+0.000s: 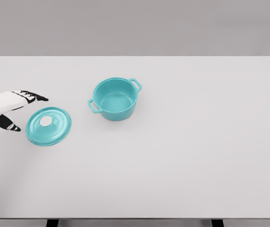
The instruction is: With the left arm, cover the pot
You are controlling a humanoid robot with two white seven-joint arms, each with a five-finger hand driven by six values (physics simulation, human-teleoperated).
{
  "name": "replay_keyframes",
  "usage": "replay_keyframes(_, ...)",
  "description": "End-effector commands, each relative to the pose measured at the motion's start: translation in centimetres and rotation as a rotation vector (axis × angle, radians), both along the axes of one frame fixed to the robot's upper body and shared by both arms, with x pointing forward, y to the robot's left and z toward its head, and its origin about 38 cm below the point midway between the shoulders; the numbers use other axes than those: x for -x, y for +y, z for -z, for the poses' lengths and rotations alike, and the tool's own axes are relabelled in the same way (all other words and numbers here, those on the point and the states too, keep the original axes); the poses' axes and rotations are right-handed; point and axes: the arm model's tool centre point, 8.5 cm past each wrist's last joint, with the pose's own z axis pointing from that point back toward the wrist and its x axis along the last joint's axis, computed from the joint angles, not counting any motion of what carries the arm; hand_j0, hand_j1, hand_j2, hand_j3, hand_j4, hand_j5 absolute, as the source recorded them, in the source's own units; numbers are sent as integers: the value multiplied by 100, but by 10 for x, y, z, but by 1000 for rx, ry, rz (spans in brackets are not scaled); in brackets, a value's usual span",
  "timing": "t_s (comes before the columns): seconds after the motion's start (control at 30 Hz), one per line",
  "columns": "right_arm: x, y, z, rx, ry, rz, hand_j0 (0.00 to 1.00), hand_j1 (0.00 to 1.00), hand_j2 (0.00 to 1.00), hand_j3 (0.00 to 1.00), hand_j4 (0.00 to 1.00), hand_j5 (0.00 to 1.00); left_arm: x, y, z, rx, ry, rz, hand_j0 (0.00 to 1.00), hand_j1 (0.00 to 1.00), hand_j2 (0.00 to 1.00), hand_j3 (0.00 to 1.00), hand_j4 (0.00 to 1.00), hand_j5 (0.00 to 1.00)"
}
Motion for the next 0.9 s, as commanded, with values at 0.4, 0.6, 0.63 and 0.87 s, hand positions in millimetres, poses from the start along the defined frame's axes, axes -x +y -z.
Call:
replay_keyframes(0.4, 24, -2, 0, 8, 46, 0, 100, 100, 100, 100, 100, 100, -4, 5, -7, -8, -12, 9, 100, 100, 100, 100, 100, 100)
replay_keyframes(0.6, 24, -2, 0, 8, 46, 0, 100, 100, 100, 100, 100, 100, -14, -22, -30, -33, 7, 157, 100, 100, 100, 100, 100, 100)
replay_keyframes(0.63, 24, -2, 0, 8, 46, 0, 100, 100, 100, 100, 100, 100, -10, -24, -36, -71, 23, 208, 100, 100, 100, 100, 100, 100)
replay_keyframes(0.87, 24, -1, 0, 7, 47, 0, 100, 100, 100, 100, 100, 100, -7, -62, -34, -176, 70, 385, 100, 100, 100, 100, 100, 100)
